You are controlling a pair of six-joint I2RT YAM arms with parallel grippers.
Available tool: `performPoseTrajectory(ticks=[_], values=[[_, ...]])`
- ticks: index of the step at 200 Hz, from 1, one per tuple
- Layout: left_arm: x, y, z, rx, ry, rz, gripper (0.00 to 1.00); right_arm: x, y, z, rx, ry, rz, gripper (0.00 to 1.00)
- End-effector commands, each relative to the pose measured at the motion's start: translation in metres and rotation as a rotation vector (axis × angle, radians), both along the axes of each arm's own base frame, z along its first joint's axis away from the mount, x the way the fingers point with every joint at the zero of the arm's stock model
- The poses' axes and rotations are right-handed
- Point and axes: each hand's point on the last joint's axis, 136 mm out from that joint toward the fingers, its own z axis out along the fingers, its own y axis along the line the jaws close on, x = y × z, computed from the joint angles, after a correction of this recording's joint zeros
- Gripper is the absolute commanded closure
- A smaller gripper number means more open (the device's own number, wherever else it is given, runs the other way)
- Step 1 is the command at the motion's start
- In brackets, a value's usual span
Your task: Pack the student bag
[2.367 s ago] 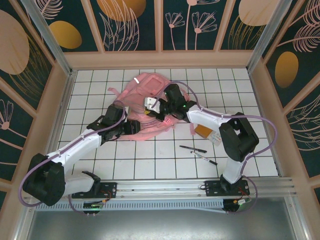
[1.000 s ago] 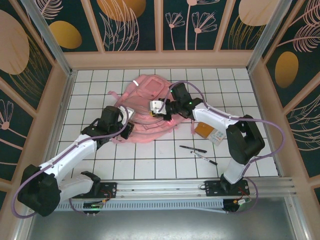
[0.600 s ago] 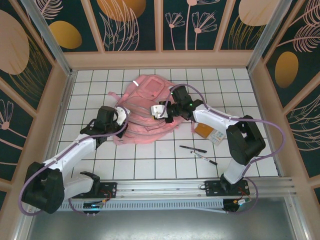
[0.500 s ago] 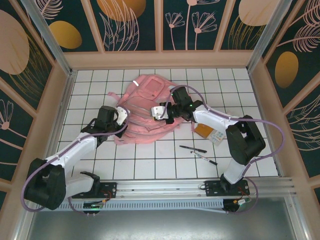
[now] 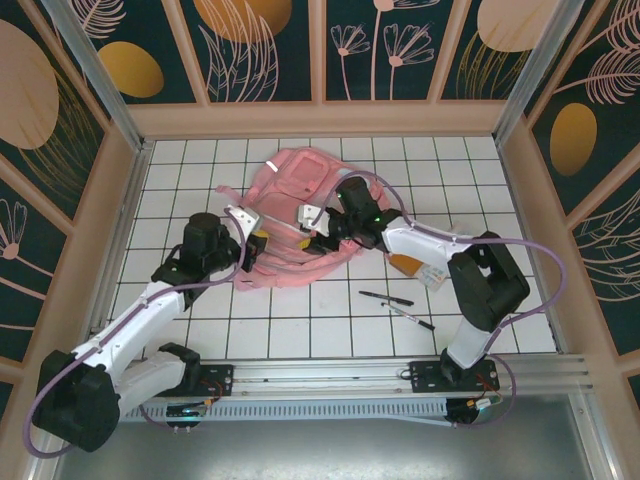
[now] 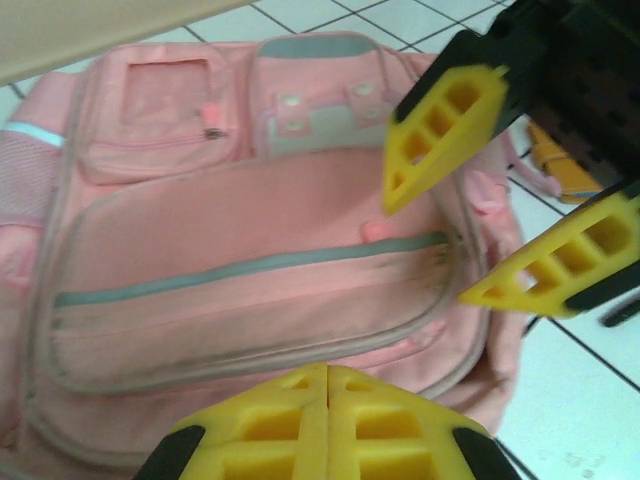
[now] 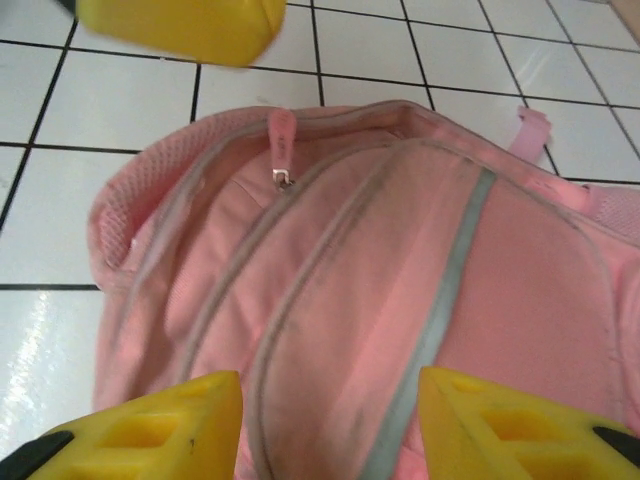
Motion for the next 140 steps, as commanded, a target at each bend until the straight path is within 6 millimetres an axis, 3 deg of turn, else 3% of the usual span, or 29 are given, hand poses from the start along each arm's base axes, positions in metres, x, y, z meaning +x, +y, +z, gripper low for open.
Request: performPoseTrajectory(ticks=[1,25,29,42,51,79,98,140], values=[[-0.004,-0.005,-0.008,-0.02,0.025,-0.007,1.0,0.003,0.009,-0.002,-0.027,0.024,-0.05,0.52],[0.002,0.018,-0.01,0.043,-0.023,0.111,0.99,0.006,0.003,-0.022,-0.092,0.023,-0.067,0.53],[0.001,0.021,-0.01,0.052,-0.035,0.115,0.91,0.006,0.001,-0.026,-0.107,0.022,-0.069,0.53],[-0.001,0.03,-0.009,0.088,-0.068,0.142,0.42,0.009,-0.004,-0.038,-0.156,0.0,-0.077,0.53],[0.001,0.039,-0.009,0.109,-0.076,0.18,0.3,0.013,-0.007,-0.044,-0.178,-0.02,-0.094,0.53],[0.011,0.06,-0.016,0.118,-0.021,0.253,0.29,0.018,-0.008,-0.058,-0.234,-0.069,-0.106,0.56],[0.016,0.062,-0.02,0.121,-0.005,0.257,0.3,0.016,-0.008,-0.067,-0.279,-0.092,-0.09,0.56],[0.023,0.068,-0.028,0.119,0.023,0.264,0.31,-0.026,-0.002,-0.061,-0.256,-0.016,0.106,0.46]])
